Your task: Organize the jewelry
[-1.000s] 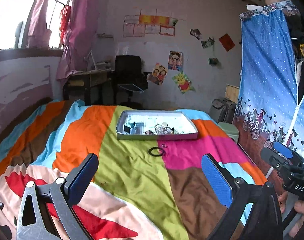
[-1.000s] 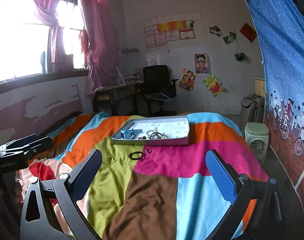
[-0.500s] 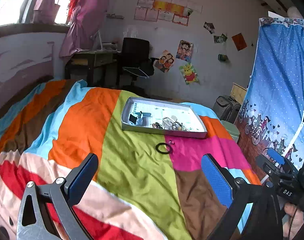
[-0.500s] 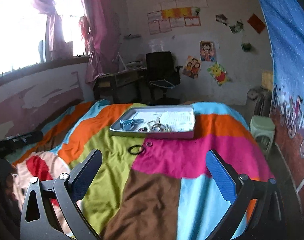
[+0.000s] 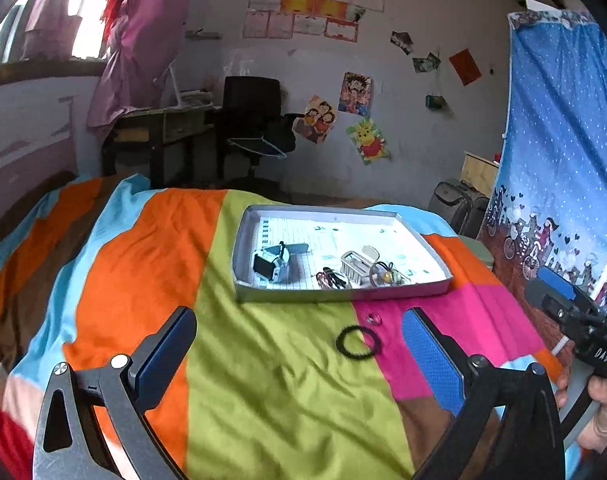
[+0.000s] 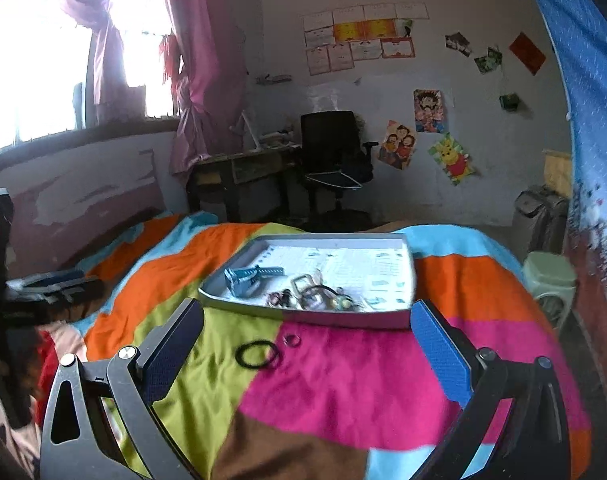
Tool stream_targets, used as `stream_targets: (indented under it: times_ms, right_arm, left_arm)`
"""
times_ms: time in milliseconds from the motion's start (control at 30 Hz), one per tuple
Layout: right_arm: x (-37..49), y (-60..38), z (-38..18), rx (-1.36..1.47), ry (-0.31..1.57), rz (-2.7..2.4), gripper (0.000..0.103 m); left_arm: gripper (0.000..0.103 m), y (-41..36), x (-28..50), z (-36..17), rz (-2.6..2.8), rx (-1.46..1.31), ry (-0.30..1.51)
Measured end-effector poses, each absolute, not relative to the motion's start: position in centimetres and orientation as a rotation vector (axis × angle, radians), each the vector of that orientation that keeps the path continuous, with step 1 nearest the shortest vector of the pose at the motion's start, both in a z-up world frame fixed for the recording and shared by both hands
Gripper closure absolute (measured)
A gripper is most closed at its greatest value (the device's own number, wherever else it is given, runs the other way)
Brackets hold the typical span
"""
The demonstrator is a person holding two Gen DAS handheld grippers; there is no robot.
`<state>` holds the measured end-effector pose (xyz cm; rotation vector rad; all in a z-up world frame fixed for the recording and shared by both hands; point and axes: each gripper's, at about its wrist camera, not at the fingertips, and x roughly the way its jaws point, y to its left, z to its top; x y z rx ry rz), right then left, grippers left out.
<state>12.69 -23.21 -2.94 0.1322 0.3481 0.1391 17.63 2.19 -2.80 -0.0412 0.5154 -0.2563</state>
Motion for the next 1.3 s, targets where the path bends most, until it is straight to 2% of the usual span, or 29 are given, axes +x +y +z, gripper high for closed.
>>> stream_targets:
  times_ms: [433, 533, 600, 767, 933, 1100, 1167, 1300]
  right_arm:
    - [21.5, -25.1, -10.1, 0.159, 0.49, 0.15, 0.001]
    - [22.8, -25.6, -11.1, 0.164, 0.518, 0.153, 0.001]
    - [23.7, -25.7, -11.6, 0.165, 0.538, 0.159, 0.003]
    - [25.5, -25.3, -12.8, 0.169, 0.586, 0.205, 0.034]
    - [26.5, -24.3, -13.9, 0.164, 0.619, 0.244, 0.044]
    - [27.5, -22.7, -14.7, 0.132, 0.659, 0.288, 0.05]
    - [28.0, -22.0, -15.2, 0.116, 0.687, 0.305, 0.057]
    - [28.9, -20.9, -15.9, 0.102, 0.727, 0.327, 0.063]
  left_arm:
    - [0.001, -1.5, 24.6, -10.7, -0.36, -0.032, 0.642]
    - [0.012, -2.2, 25.7, -11.7, -0.396, -0.042, 0.671]
    - [0.023, -2.8, 26.5, -12.4, -0.432, -0.045, 0.706]
    - [0.047, -3.9, 27.3, -13.9, -0.52, -0.04, 0.776]
    - [0.067, -4.6, 28.0, -15.0, -0.547, -0.034, 0.829]
    - [0.093, -3.9, 28.8, -15.8, -0.527, -0.083, 0.857]
    - [0.095, -3.7, 29.2, -16.0, -0.525, -0.099, 0.868]
    - [0.096, -3.5, 29.5, -16.1, -0.516, -0.118, 0.866]
